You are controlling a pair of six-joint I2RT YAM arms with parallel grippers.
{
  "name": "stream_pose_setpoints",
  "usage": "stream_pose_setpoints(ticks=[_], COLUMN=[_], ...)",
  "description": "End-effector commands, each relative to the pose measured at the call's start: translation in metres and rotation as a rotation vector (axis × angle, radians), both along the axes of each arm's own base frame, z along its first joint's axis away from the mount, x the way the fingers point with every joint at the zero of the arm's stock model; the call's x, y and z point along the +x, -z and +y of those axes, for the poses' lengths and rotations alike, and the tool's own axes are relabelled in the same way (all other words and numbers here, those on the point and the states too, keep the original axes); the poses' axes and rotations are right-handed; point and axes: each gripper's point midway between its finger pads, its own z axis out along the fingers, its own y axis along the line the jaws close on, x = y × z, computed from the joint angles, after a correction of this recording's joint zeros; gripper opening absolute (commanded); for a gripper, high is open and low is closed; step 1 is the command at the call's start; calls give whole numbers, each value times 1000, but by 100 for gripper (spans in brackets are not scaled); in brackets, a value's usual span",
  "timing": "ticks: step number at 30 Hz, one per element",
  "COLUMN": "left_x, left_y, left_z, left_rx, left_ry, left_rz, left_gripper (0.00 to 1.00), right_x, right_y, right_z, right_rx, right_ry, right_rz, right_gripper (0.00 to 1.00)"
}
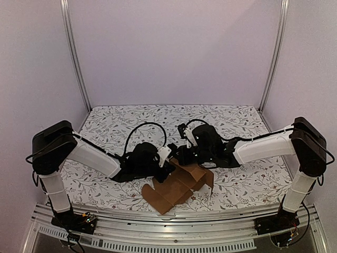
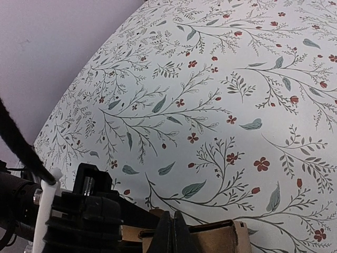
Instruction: Fold the paper box
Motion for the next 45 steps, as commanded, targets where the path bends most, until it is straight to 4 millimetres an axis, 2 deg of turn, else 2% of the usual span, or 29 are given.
stream_pose_setpoints(ticks=[1,11,19,27,38,45], left_x=[-11,-8,3,0,6,6], left_y=[6,5,-1,4,-17,-16], left_z=[-7,-14,-15,-34,-50,-61], left_rx=[-18,-77,-133,-195,-294,-301], left_ry=[37,38,-4,52,75,106], left_rz=[-14,-49,-137,-128,-195,-197], left_gripper=[18,21,21,22,22,19], right_x=[-11,-16,-20,-21,-27,-28], right_y=[34,28,23,23,28,27], right_z=[-13,-16,-18,-25,-30,-32], right_rx=[-75,-56,-39,-33,-27,-22], right_ry=[4,6,7,23,23,28], right_rz=[71,79,84,85,103,101], right_gripper=[0,0,0,0,0,0])
